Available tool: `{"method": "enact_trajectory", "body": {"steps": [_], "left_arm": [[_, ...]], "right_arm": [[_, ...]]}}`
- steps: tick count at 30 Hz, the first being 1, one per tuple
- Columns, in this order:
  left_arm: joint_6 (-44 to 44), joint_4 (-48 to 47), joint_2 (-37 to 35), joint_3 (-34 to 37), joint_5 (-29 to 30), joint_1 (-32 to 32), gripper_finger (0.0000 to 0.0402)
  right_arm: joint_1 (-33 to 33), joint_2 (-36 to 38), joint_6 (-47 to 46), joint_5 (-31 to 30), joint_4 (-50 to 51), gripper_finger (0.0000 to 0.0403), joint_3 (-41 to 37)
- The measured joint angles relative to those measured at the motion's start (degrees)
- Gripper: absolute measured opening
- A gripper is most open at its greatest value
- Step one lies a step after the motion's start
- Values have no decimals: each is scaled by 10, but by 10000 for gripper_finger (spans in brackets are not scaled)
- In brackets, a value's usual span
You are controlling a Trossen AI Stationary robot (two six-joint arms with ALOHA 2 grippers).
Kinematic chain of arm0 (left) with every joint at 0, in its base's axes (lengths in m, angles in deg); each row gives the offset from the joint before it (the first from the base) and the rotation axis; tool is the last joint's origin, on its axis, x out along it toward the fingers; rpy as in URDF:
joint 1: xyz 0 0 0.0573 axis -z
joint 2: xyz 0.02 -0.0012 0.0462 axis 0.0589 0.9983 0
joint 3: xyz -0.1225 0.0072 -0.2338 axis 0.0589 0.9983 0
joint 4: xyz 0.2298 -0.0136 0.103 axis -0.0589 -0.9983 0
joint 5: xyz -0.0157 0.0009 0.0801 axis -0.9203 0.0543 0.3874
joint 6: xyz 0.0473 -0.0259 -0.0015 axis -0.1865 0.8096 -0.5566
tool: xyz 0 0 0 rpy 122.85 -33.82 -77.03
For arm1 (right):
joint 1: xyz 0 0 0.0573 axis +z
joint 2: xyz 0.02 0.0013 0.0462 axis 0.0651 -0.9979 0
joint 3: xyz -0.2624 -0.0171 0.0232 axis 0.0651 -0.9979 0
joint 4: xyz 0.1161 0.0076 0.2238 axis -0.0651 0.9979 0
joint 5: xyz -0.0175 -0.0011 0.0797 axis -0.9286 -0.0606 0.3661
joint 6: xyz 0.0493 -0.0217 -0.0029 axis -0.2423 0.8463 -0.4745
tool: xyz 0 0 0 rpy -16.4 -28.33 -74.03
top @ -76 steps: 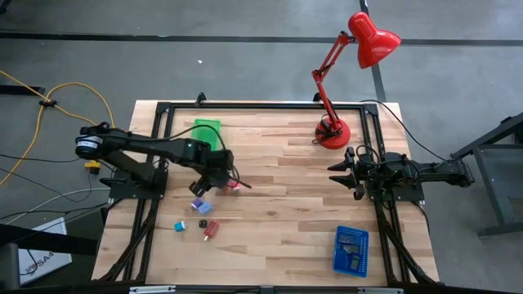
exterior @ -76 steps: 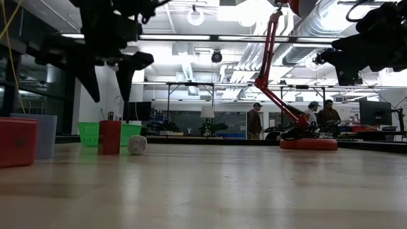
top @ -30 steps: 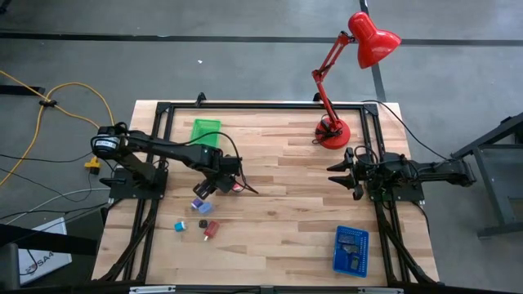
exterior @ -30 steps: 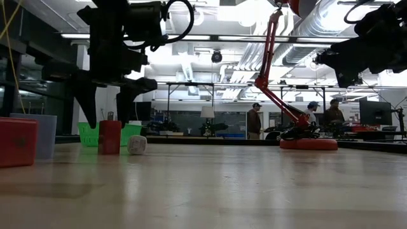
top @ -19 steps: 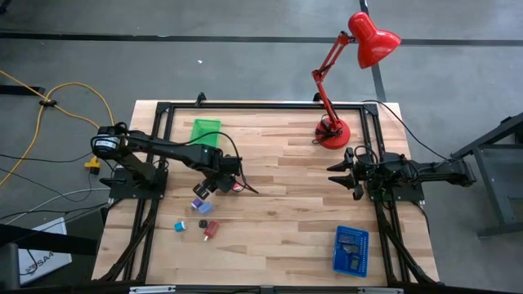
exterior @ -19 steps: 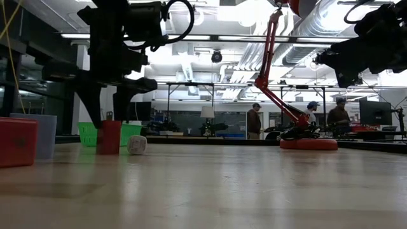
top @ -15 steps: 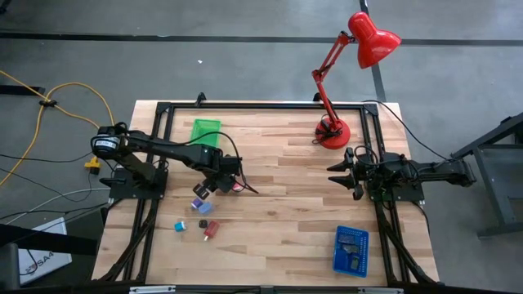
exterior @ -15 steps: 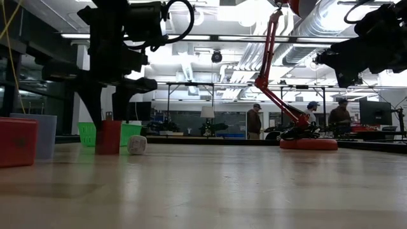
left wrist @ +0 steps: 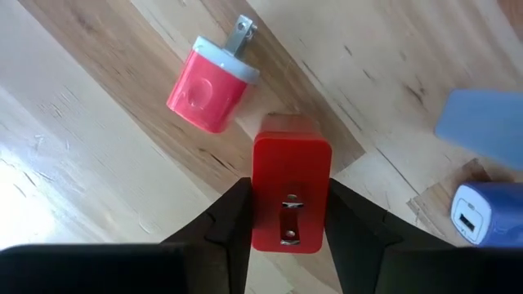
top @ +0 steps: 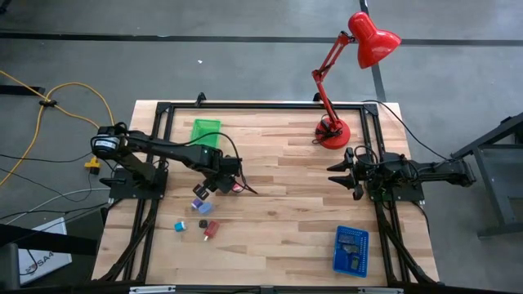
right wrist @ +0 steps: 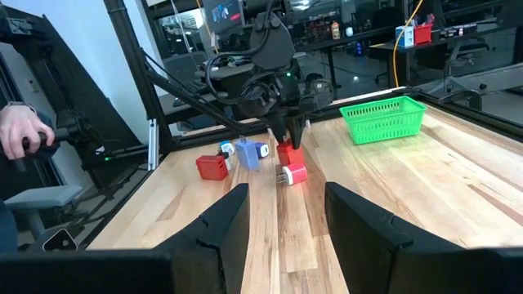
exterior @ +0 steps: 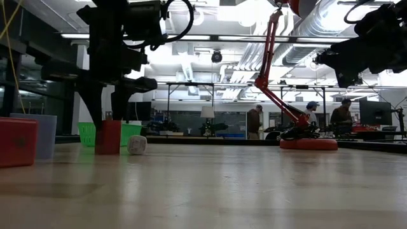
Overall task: Pick & Place Office items
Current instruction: Put the top red charger adapter into the green bin
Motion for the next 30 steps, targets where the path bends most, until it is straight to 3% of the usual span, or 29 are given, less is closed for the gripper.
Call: {"method": "enact_trajectory", "body": {"steps": [7,18,30], "left_arm": [[29,-1,-52,0,7,-3,120],[173,-5,-132,0,39,-42,119],[363,-21,-174,0,64,-87,118]], "right_arm": [[0,0,0,0,0,146,0],[0,0,0,0,0,146,0],[0,0,0,0,0,146,0]]}}
